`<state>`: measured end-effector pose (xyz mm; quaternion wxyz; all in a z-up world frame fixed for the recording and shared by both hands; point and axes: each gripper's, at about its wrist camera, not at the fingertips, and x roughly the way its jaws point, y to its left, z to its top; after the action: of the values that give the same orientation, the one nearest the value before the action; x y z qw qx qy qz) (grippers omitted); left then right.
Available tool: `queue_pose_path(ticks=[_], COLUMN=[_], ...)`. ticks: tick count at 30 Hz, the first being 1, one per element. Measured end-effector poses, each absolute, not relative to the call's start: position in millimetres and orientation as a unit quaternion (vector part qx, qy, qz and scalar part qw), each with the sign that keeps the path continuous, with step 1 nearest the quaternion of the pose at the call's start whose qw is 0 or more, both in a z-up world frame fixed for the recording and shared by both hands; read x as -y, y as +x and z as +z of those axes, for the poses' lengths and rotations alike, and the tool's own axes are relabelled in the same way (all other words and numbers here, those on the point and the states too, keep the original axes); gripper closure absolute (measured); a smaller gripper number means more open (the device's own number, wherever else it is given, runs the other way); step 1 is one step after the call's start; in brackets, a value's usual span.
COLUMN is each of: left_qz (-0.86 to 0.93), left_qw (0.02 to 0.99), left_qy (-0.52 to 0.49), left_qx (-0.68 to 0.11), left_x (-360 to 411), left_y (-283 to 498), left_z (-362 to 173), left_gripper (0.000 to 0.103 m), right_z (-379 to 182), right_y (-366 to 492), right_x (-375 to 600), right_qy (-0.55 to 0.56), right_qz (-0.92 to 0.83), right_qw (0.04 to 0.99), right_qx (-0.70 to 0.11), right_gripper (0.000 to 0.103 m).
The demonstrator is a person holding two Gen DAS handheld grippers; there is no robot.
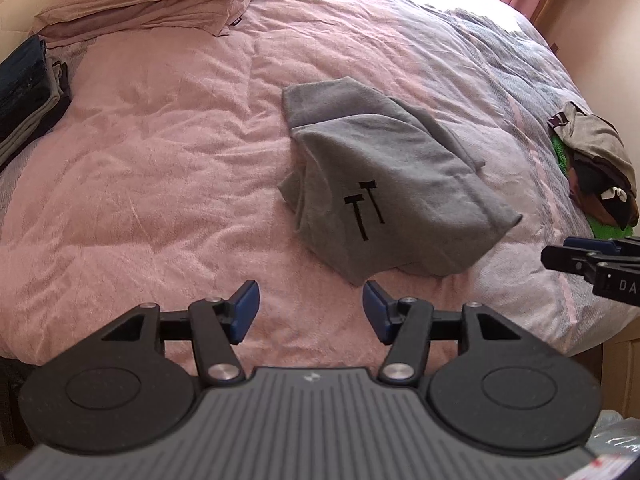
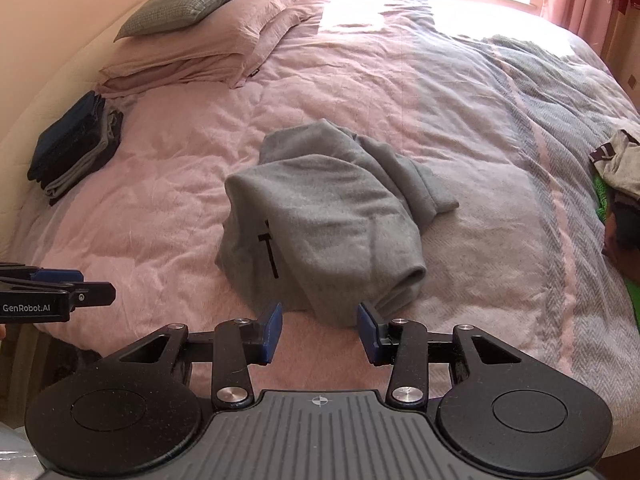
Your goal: Fold clothes
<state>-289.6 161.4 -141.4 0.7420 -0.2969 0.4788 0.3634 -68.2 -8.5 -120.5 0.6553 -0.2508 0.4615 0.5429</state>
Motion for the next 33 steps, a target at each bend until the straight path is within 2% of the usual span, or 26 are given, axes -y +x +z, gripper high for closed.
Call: queue_pose_path(ticks=[10,13,15,16,22,27,28,30,33], left_qz=[0.364,0.369,0.376,0.38,0.403,0.419,0.422,0.424,0.417], left_qw=[0.731,0.718,0.71,0.706,0.683,0.667,0.664,0.662,0.668], left_qy=[-0.295,-0.299,-0.303,-0.306,-0.328,-0.334,-0.334,-0.336,-0.334], left_qx=[-0.496,-0.508,-0.513,-0.514,-0.512,-0.518,-0.519,-0.518,-0.518], left_x=[-278,-303,-318,-324,-346,-349,-348,-346,-340], left_y=[-343,-358,-367,-373,-397,-404,-403,-400,-390], left_z=[-184,-207,-221,-227,-256,-274,-276,-278,-278], left_gripper=[0.045,0.045,0.045,0.045,0.044,0.044,0.044,0.044,0.045], right_z=[-156,-176,-192,-200,-249,-289,-296,-306,-288], right_y=[-111,-124,-136,-142,-167,-176,-176,-172,-152], right_x=[-72,-88,-101,-107,-153,-183,-187,-191,-178], right_qy=[-0.278,-0.288,-0.295,-0.297,-0.309,-0.313,-0.316,-0.317,-0.277], right_qz=[0.491,0.493,0.501,0.507,0.533,0.547,0.546,0.553,0.561], right_qw=[0.689,0.686,0.678,0.674,0.657,0.673,0.675,0.671,0.683], right_qx=[-0.455,-0.451,-0.451,-0.449,-0.434,-0.387,-0.382,-0.378,-0.377], right_gripper=[0.064,0.055,0.046,0.045,0.045,0.046,0.049,0.103,0.103])
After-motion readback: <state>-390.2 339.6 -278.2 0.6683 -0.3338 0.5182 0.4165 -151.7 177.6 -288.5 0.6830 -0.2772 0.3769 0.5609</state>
